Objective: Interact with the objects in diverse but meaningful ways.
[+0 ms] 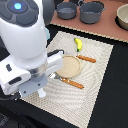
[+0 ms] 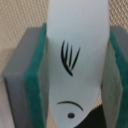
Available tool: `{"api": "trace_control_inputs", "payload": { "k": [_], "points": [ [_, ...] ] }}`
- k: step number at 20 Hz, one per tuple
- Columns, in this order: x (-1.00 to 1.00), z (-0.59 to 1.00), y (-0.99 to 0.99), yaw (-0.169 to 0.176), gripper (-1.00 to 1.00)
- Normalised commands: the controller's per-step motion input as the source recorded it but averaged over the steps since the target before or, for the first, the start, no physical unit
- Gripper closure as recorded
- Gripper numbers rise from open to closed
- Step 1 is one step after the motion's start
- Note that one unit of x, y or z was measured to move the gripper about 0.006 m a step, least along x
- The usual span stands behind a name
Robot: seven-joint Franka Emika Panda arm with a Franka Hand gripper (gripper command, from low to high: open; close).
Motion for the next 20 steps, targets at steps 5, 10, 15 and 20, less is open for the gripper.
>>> {"api": "trace_control_inputs", "payload": {
  "k": [5,10,15,20],
  "points": [
    [-0.01,0.73,0.01,0.000,-1.00],
    [-0.19,0.47,0.00,0.000,-1.00],
    [-0.18,0.22,0.01,0.009,-1.00],
    [-0.48,0.64,0.27,0.000,-1.00]
  ]
}}
